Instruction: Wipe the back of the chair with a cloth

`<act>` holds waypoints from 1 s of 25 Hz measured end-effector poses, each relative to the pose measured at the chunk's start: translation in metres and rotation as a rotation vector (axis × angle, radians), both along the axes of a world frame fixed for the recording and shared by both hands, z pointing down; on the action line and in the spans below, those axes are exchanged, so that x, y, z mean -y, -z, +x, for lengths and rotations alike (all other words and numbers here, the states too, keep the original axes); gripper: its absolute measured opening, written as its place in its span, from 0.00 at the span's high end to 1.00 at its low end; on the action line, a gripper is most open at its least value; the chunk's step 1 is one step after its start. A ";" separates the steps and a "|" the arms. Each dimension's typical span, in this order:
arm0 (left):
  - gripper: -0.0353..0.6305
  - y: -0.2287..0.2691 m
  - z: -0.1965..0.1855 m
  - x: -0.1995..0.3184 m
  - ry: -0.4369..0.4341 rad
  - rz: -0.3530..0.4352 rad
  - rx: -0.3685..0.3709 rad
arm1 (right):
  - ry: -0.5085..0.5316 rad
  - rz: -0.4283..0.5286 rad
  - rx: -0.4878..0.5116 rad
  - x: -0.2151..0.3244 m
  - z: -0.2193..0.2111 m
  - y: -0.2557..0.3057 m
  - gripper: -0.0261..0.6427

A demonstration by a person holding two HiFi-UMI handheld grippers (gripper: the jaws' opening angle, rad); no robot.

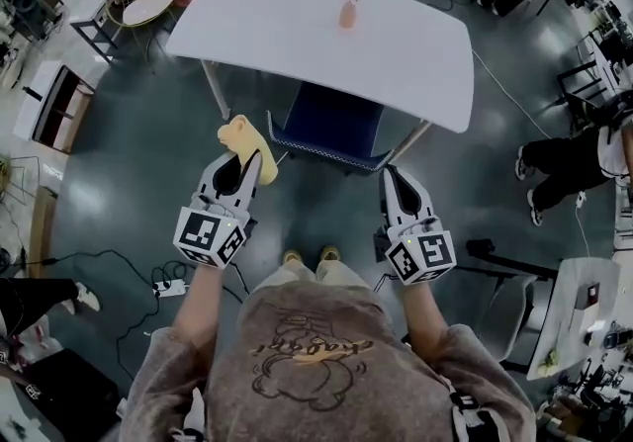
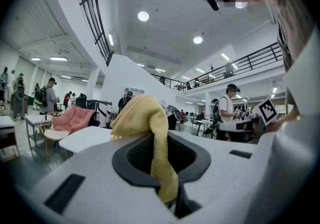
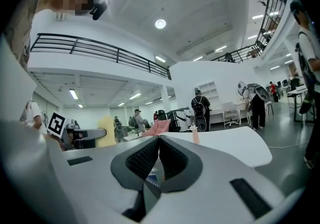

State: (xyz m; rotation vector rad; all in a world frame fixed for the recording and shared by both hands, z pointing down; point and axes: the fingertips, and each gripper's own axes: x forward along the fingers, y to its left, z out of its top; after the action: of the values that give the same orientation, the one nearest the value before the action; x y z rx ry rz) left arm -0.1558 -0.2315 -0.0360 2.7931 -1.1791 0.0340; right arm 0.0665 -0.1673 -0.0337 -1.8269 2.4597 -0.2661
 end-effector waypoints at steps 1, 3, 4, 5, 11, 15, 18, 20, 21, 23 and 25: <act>0.87 0.003 -0.001 -0.001 0.005 0.003 -0.002 | -0.001 -0.005 0.001 -0.001 0.004 0.000 0.92; 0.87 0.006 -0.001 -0.004 0.024 0.008 -0.003 | -0.001 -0.013 -0.002 -0.004 0.015 -0.001 0.92; 0.87 0.006 -0.001 -0.005 0.035 0.009 0.000 | -0.001 -0.015 -0.007 -0.004 0.022 -0.002 0.92; 0.87 0.005 0.000 -0.006 0.045 0.008 0.004 | -0.002 -0.017 -0.012 -0.005 0.028 -0.004 0.92; 0.87 -0.010 0.005 -0.015 0.091 -0.012 0.003 | 0.007 -0.023 -0.025 -0.001 0.046 -0.015 0.92; 0.87 -0.021 0.010 -0.019 0.116 -0.016 0.013 | 0.041 -0.018 -0.041 0.005 0.038 -0.026 0.92; 0.87 -0.032 0.011 -0.026 0.127 -0.016 0.030 | 0.067 -0.005 -0.051 0.005 0.027 -0.034 0.92; 0.87 -0.041 0.010 -0.029 0.139 -0.019 0.035 | 0.070 -0.003 -0.052 0.005 0.023 -0.040 0.92; 0.87 -0.047 0.009 -0.030 0.145 -0.019 0.040 | 0.070 -0.004 -0.050 0.005 0.022 -0.044 0.92; 0.87 -0.057 0.010 -0.033 0.153 -0.018 0.052 | 0.069 -0.009 -0.046 0.005 0.020 -0.051 0.92; 0.87 -0.066 0.013 -0.035 0.154 -0.026 0.058 | 0.074 -0.019 -0.045 0.004 0.019 -0.058 0.92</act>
State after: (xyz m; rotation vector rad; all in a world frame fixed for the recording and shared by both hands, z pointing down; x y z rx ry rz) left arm -0.1427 -0.1962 0.0301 2.6876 -1.3931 0.1167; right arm 0.0852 -0.1710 0.0239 -1.7709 2.5673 -0.2567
